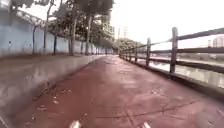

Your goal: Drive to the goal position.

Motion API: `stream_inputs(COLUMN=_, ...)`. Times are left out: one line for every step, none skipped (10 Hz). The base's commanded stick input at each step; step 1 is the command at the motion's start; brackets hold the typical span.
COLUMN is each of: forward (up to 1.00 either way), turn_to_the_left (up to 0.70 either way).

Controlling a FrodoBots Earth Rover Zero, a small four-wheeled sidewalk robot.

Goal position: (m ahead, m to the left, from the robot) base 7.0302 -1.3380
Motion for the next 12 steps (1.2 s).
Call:
stream_inputs(forward=0.70, turn_to_the_left=0.00)
stream_inputs(forward=0.70, turn_to_the_left=0.00)
stream_inputs(forward=0.70, turn_to_the_left=0.00)
stream_inputs(forward=0.70, turn_to_the_left=0.00)
stream_inputs(forward=0.70, turn_to_the_left=0.00)
stream_inputs(forward=0.70, turn_to_the_left=0.00)
stream_inputs(forward=0.70, turn_to_the_left=0.00)
stream_inputs(forward=0.70, turn_to_the_left=0.00)
stream_inputs(forward=0.70, turn_to_the_left=0.00)
stream_inputs(forward=0.70, turn_to_the_left=0.00)
stream_inputs(forward=0.70, turn_to_the_left=0.00)
stream_inputs(forward=0.70, turn_to_the_left=0.00)
